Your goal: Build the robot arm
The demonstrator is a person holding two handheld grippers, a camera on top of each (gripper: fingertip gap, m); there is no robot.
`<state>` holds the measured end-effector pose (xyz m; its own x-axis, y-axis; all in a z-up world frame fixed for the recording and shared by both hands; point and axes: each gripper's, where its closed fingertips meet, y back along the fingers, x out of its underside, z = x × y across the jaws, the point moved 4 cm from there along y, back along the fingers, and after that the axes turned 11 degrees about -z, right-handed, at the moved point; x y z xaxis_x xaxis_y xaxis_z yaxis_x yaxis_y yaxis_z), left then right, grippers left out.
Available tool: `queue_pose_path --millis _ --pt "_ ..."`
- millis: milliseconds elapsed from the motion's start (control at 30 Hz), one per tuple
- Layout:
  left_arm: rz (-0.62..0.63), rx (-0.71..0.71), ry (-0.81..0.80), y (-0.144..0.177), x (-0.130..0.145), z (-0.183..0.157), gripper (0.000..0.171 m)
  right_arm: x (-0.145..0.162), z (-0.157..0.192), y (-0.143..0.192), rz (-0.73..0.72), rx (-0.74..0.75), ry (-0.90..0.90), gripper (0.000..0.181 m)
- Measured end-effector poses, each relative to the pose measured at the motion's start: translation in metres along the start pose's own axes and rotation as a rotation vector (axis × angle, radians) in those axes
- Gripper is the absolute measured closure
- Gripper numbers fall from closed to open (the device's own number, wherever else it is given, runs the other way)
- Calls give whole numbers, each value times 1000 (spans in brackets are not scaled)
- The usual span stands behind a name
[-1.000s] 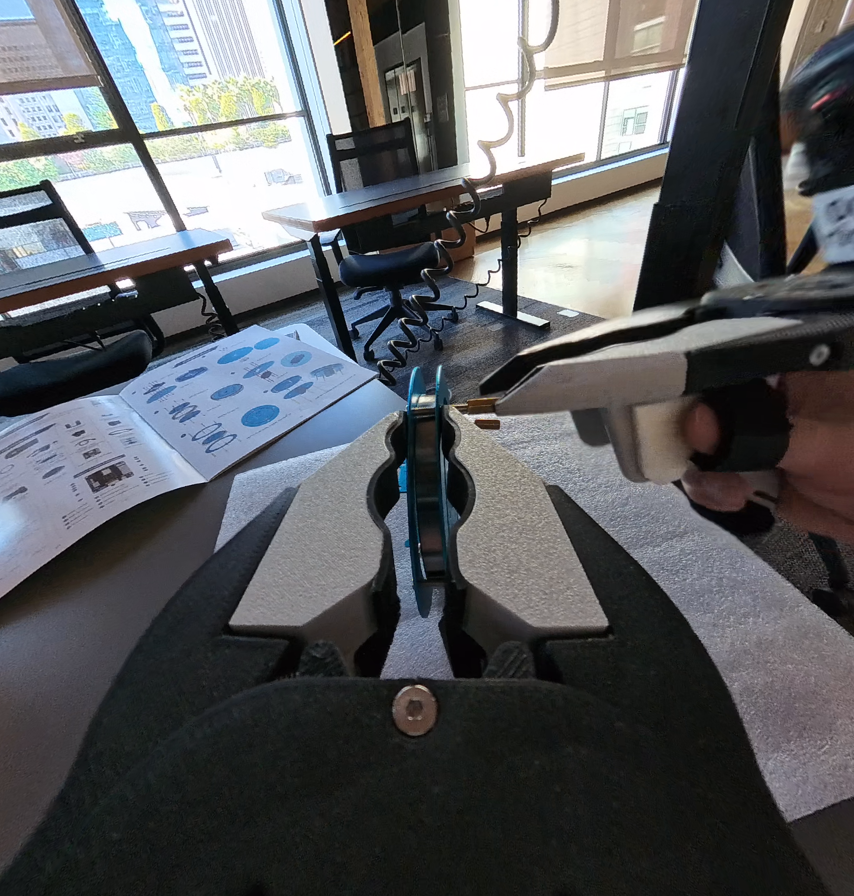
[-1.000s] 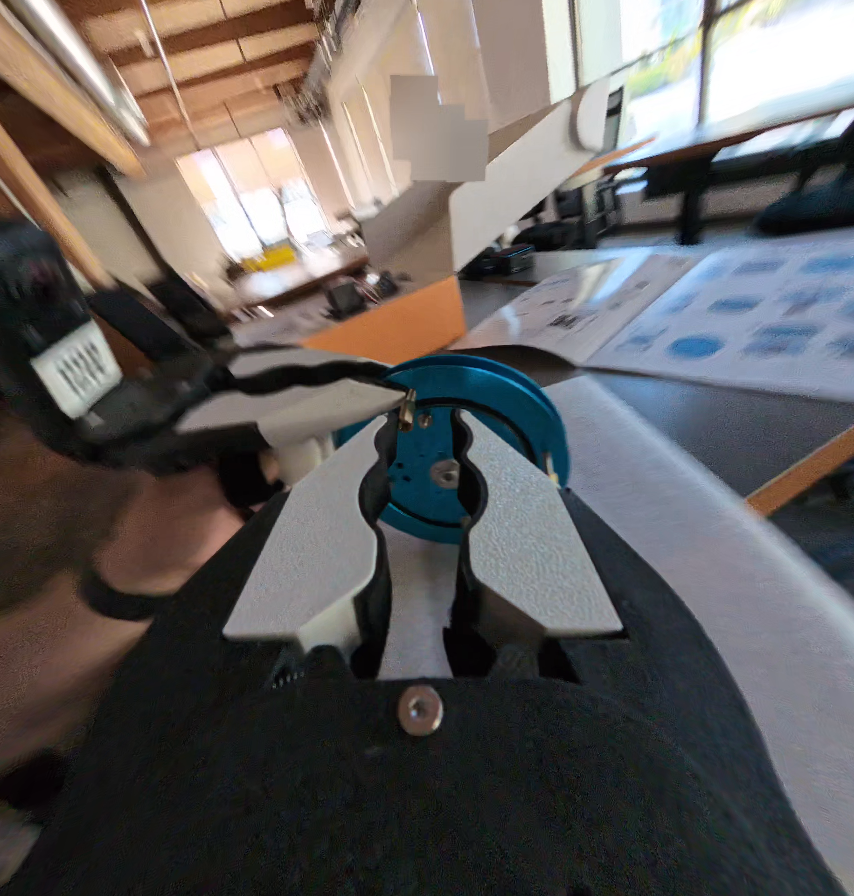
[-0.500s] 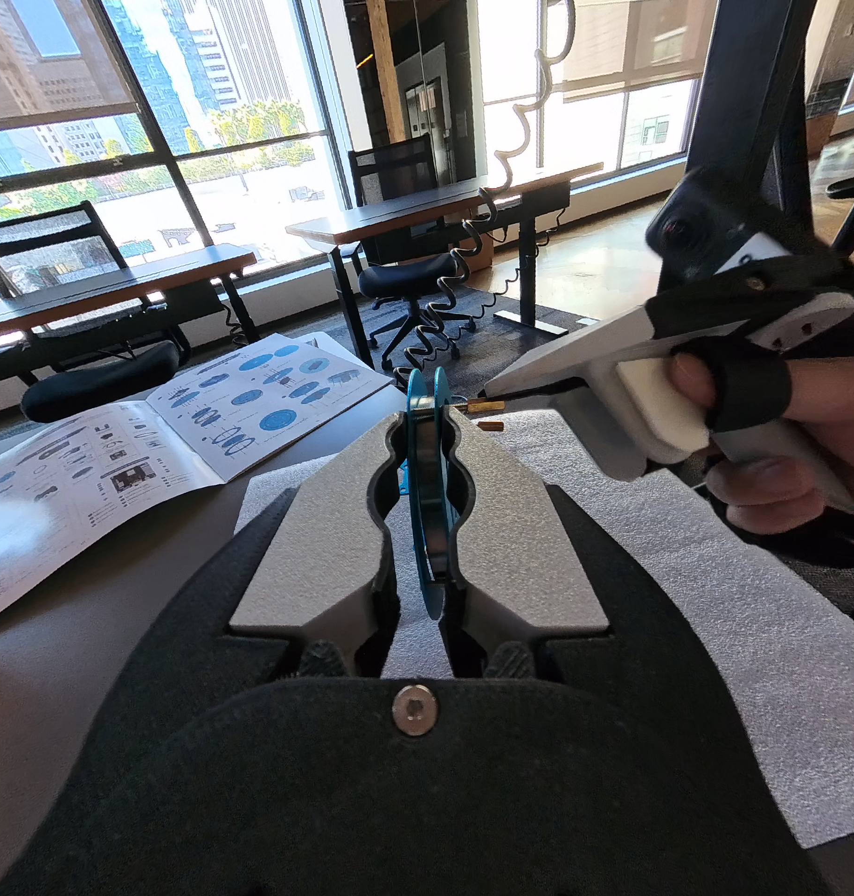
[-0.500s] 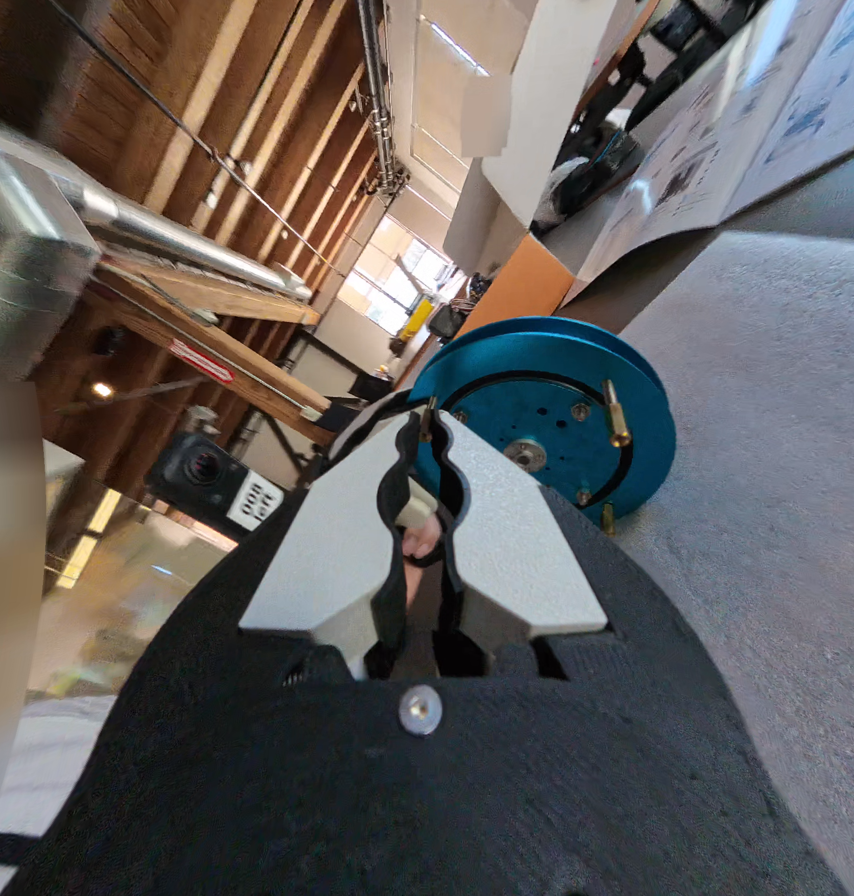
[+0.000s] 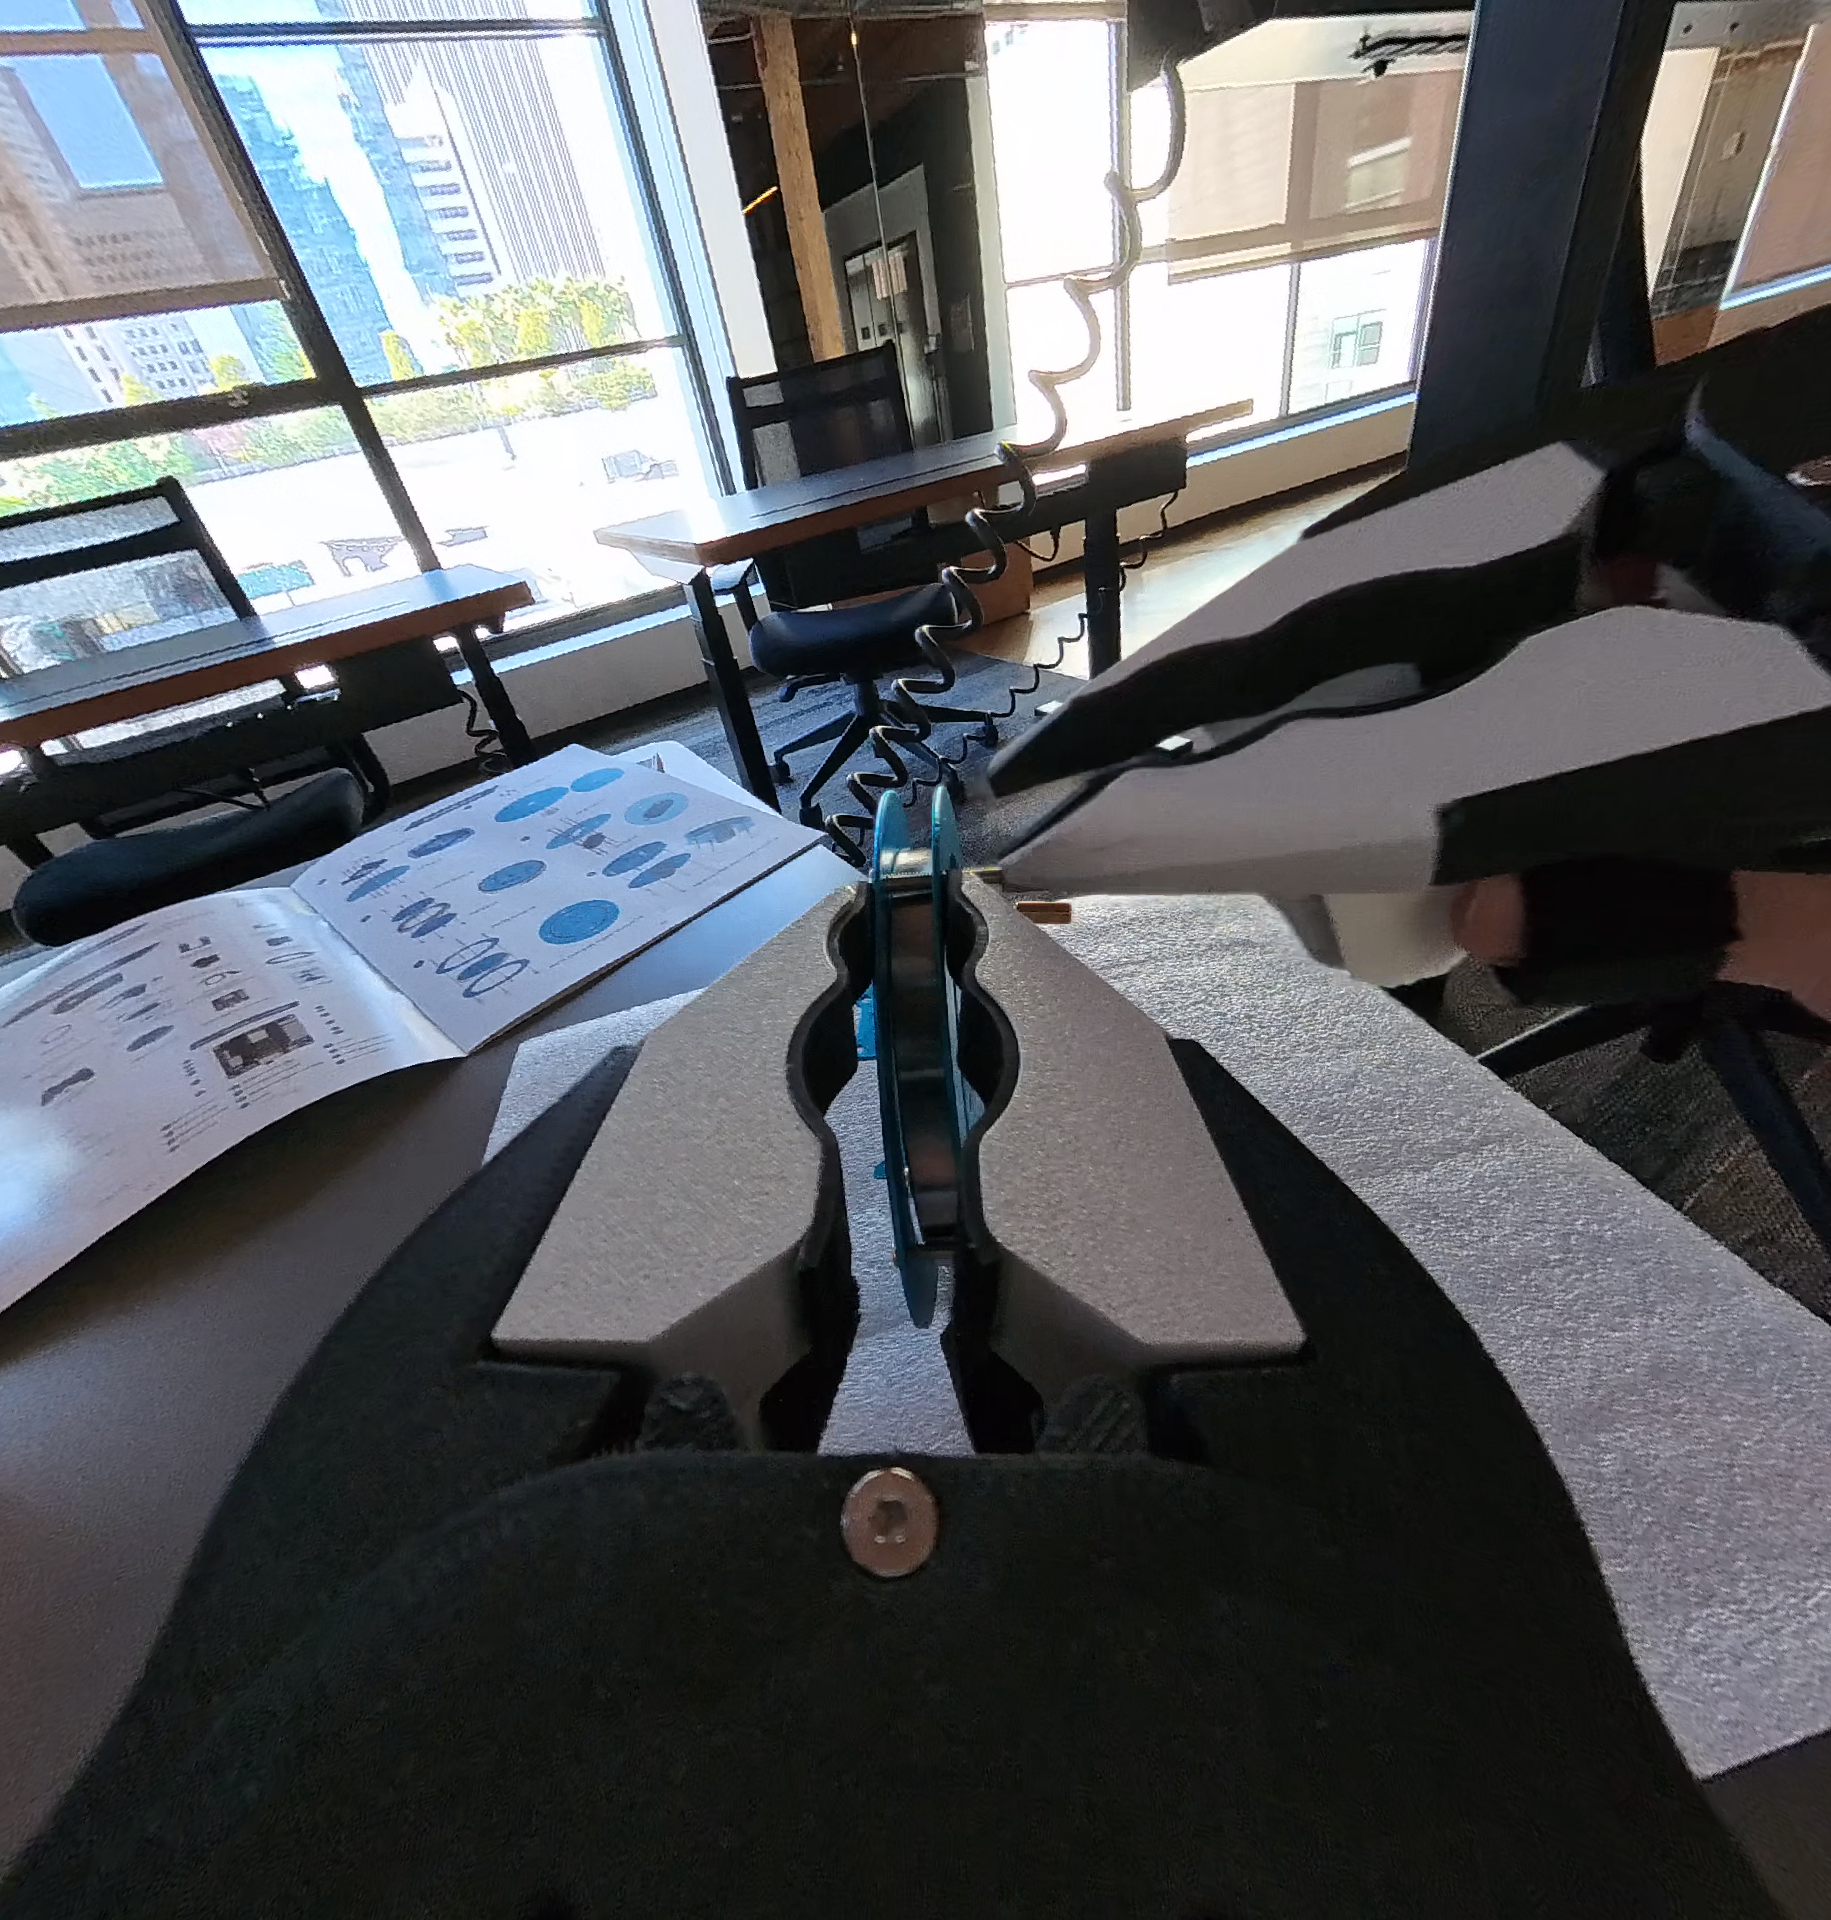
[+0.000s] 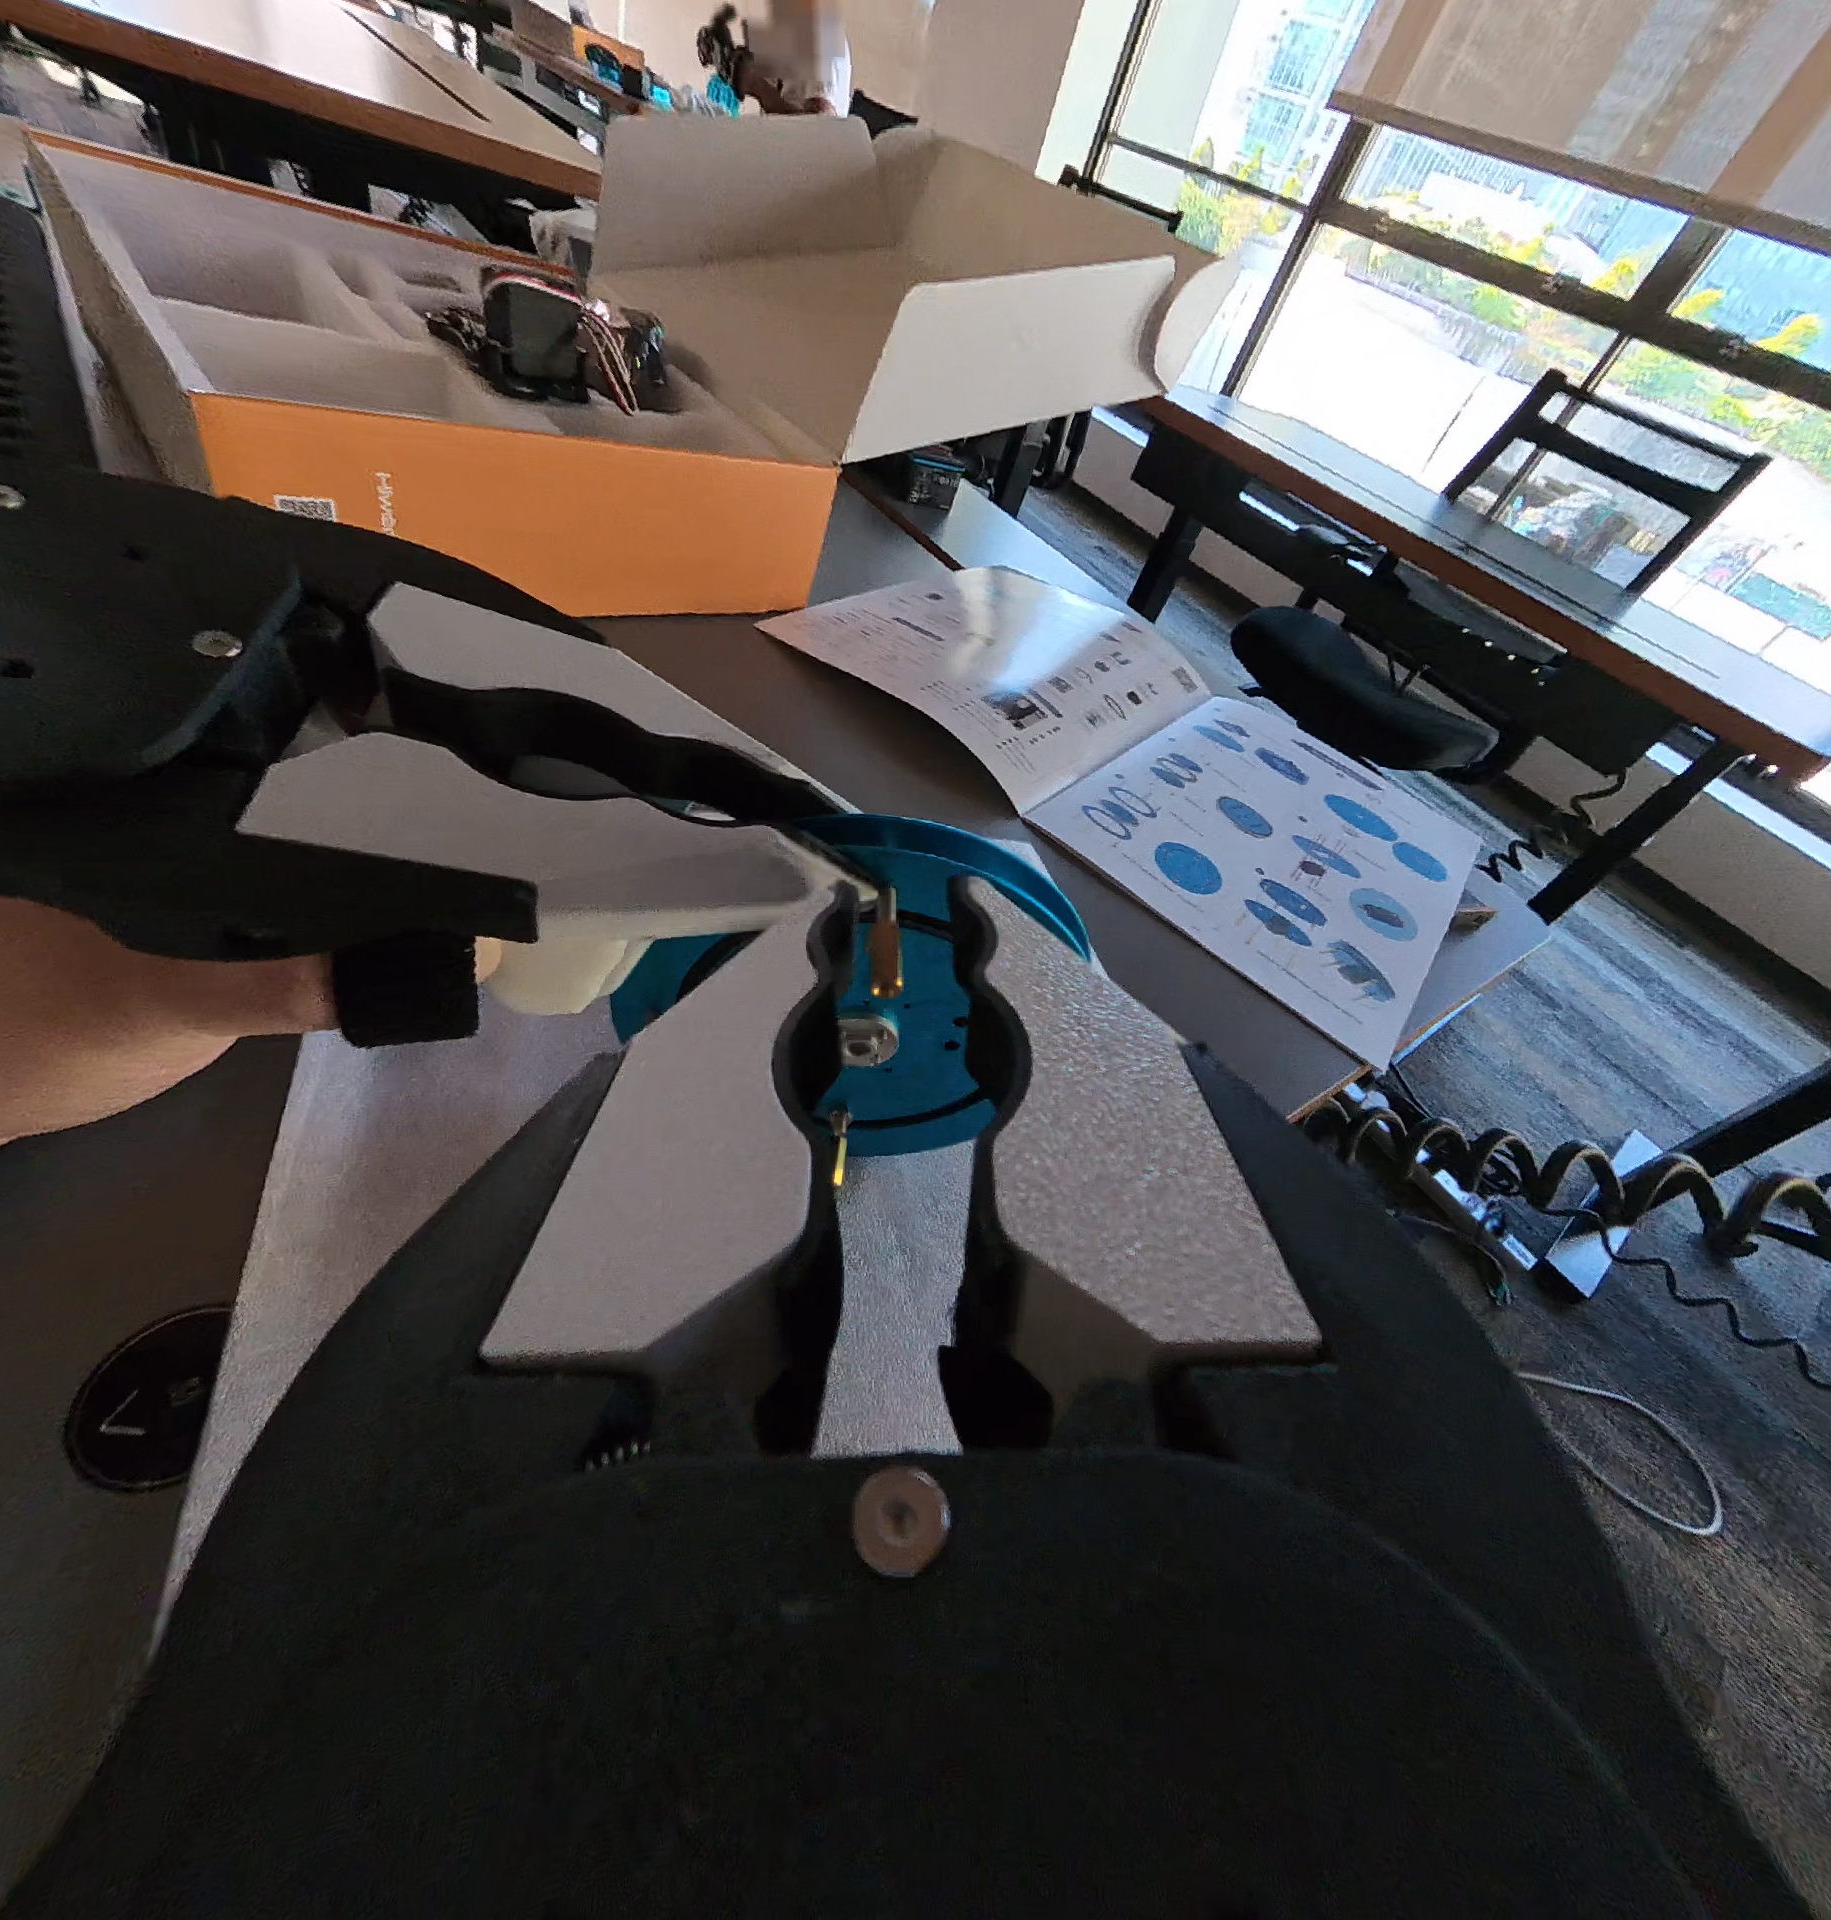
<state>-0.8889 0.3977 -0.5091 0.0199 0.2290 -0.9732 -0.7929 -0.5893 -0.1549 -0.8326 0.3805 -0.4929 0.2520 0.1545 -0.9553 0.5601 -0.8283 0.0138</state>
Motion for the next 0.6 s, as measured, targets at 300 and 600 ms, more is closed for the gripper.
queue_pose_path --millis 300,600 --pt "-3 13 -11 -1 0 -2 161 8 8 8 -17 34 67 159" --pt "0 12 -2 -1 0 0 161 16 6 3 56 113 117 177"
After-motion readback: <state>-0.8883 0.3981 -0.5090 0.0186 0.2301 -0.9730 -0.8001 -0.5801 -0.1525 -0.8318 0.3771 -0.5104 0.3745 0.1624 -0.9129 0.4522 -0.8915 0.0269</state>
